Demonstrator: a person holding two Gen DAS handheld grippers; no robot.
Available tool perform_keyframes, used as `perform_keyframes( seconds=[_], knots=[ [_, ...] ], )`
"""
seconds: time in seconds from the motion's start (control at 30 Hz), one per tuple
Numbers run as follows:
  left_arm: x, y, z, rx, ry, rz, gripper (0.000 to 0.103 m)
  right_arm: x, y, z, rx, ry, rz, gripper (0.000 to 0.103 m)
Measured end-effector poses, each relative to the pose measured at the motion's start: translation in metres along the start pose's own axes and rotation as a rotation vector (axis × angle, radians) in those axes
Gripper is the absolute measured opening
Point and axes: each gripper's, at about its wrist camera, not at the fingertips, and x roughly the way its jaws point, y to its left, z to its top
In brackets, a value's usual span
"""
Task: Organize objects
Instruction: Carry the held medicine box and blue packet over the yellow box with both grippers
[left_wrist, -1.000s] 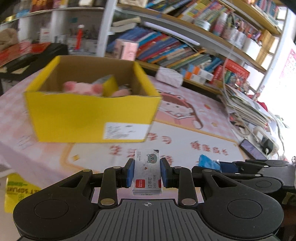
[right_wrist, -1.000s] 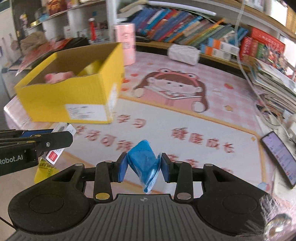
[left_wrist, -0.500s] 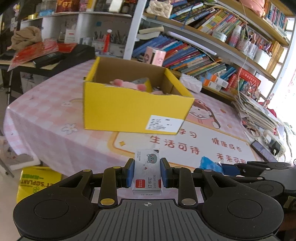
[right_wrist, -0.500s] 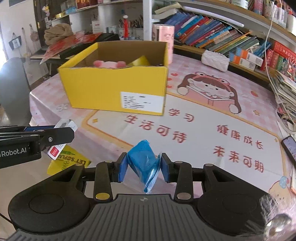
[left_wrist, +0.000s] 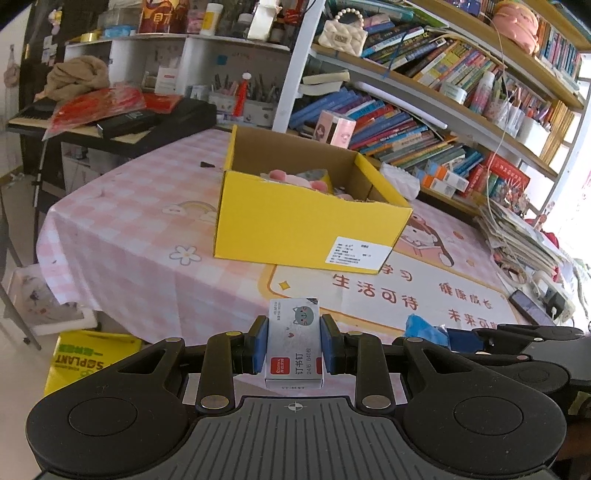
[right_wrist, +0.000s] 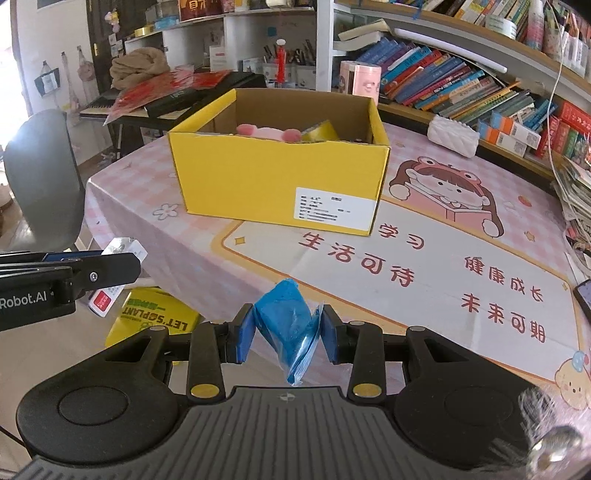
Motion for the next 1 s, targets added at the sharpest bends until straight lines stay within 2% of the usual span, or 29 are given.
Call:
perform_keyframes(
  seconds=[0.27,0.53,0.73,1.0],
  knots=[
    [0.002,-0.001,0.006,0.006,-0.015,-0.022,0.028,-0.003,-0.001,0.001,0.004,-0.002,-0.023,0.035],
    [0.012,-0.002,0.031,0.004,-0.063,-0.014,0.028,-0.002,-0.018,0.017,0.035,-0.032,-0.057,0.035],
    [0.022,0.001,0.059,0.005,-0.114,0.023,0.028,0.009,-0.032,0.048,0.062,-0.080,-0.044,0.035],
    [0.055,-0.005,0.105,0.005,-0.174,0.065,0.028,0.031,-0.049,0.105,0.027,-0.171,-0.017,0.035]
  ],
)
